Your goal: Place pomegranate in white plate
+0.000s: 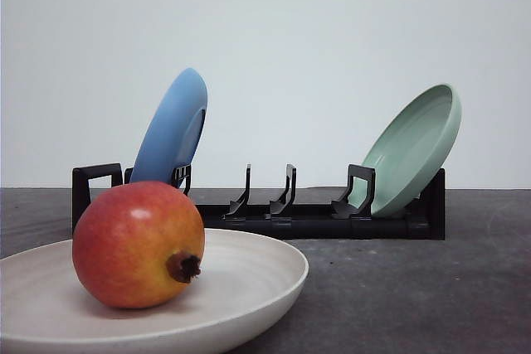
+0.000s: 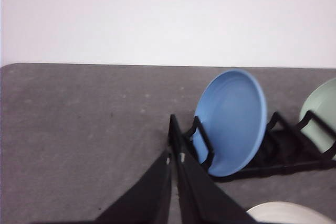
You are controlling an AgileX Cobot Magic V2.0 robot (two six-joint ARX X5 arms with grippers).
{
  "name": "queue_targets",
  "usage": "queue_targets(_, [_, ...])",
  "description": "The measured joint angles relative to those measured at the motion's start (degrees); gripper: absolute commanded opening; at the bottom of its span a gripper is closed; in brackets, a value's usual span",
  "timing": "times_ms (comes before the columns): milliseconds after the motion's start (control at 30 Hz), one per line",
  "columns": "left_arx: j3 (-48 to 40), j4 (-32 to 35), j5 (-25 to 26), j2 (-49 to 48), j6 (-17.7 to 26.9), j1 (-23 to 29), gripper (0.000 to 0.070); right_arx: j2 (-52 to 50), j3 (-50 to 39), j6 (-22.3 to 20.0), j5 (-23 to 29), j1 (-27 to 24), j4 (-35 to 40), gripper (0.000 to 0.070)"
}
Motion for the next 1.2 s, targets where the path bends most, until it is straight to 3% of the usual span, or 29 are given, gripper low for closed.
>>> queue_targets(200, [-15.1, 11.8, 19.1, -7.0, 10.6, 18.7, 0.0, 0.0, 0.0, 0.0, 0.0, 0.0, 0.0, 0.0])
queue_targets(267, [-19.7, 15.3, 22.2, -9.0, 11.9, 23.3, 0.0, 0.0, 0.0, 0.0, 0.0, 0.0, 0.0, 0.0])
queue_targets(400, [-27.5, 21.9, 22.7, -10.6, 12.3, 28.9, 0.0, 0.0, 0.0, 0.0, 0.0, 0.0, 0.0, 0.0])
queue_targets(800, [-37.5, 25.3, 22.7, -10.6, 12.6, 32.2, 0.0, 0.0, 0.0, 0.0, 0.3, 0.0, 0.0, 0.0])
queue_targets(967, [-39.5, 30.6, 22.8, -10.6, 13.1, 32.3, 0.0, 0.0, 0.0, 0.0, 0.3, 0.0, 0.0, 0.0])
queue_targets(1200, [-39.6, 30.8, 22.8, -10.6, 13.4, 32.8, 0.0, 0.0, 0.0, 0.0, 0.3, 0.0, 0.0, 0.0])
